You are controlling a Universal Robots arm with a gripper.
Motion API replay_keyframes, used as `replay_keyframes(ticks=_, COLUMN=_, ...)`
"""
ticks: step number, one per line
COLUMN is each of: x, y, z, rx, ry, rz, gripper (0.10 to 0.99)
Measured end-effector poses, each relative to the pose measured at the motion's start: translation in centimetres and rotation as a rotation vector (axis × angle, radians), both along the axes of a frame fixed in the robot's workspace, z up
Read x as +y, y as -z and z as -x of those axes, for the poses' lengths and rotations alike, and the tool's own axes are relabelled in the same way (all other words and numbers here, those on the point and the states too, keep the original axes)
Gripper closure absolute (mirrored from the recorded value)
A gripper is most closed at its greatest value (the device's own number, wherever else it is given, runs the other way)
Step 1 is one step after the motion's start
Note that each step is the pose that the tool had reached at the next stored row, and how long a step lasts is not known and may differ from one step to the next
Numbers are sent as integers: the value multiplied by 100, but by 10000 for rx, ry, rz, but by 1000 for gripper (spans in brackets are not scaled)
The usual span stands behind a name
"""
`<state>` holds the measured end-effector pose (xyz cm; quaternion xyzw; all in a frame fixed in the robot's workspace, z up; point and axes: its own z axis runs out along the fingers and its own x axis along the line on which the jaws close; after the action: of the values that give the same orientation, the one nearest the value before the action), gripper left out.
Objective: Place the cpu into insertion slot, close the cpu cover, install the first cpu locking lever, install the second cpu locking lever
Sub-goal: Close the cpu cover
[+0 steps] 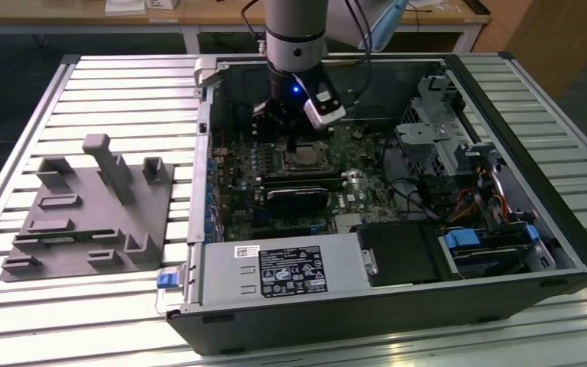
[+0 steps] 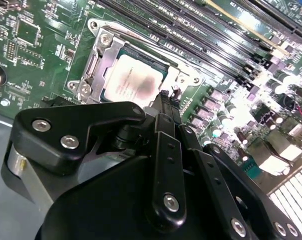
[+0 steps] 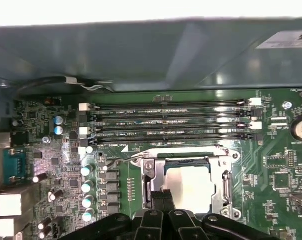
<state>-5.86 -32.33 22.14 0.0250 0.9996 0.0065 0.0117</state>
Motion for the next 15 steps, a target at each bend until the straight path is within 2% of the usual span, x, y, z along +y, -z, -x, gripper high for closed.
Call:
replay_keyframes(ticks=8, x=0, y=-13, z=-3, rx=0, ry=-2, rz=1, gripper=980)
replay_keyframes(ticks=15, x=0, y=-13, z=-82, rx=1, ry=0, rz=0, gripper=980)
